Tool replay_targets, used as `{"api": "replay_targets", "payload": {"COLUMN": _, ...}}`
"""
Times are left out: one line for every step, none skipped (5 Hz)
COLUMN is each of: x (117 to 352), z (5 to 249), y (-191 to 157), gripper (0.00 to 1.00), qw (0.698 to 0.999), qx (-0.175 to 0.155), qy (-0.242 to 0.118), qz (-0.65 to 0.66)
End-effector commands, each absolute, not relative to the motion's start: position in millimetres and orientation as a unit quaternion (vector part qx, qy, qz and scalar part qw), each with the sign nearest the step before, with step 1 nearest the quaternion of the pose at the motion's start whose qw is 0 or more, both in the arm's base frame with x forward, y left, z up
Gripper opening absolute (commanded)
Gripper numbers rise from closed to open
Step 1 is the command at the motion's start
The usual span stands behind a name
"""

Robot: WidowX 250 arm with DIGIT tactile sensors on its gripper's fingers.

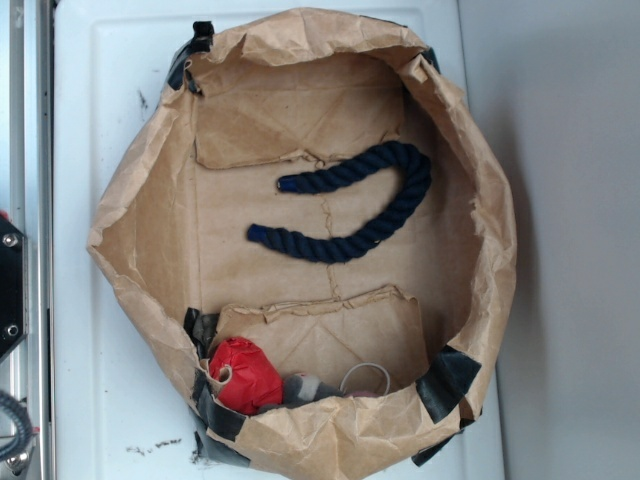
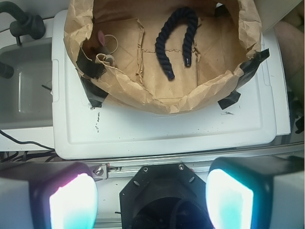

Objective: Grab the blue rope.

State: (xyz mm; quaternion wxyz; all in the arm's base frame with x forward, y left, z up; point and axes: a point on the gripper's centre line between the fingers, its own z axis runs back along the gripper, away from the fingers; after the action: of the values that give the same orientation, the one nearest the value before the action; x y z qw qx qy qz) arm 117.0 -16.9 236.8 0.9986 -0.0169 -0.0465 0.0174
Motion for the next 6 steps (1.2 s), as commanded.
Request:
{"api": "replay_targets", "payload": {"x": 117, "z": 237, "y": -17, "gripper": 1.00, "qw": 0.999, "qx": -0.017, "qy": -0.046, "qz": 0.017}}
{"api": "replay_targets", "payload": {"x": 167, "z": 236, "y": -12, "gripper": 1.00, "qw": 0.998, "qx": -0.021, "qy": -0.059, "qz": 0.025}}
{"api": "replay_targets", "payload": {"x": 217, "z": 247, "y": -13, "gripper": 1.00, "qw": 0.995, "qx": -0.033, "qy": -0.084, "qz": 0.032}}
{"api": "replay_targets", "payload": {"x": 217, "z": 247, "y": -13, "gripper": 1.00, "qw": 0.995, "qx": -0.033, "qy": -0.084, "qz": 0.032}}
{"api": "replay_targets", "payload": {"x": 217, "z": 247, "y": -13, "gripper": 1.00, "qw": 0.995, "qx": -0.033, "qy": -0.084, "qz": 0.032}}
{"api": "replay_targets", "payload": {"x": 252, "z": 197, "y": 0, "gripper": 1.00, "qw": 0.989, "qx": -0.009, "qy": -0.131, "qz": 0.072}}
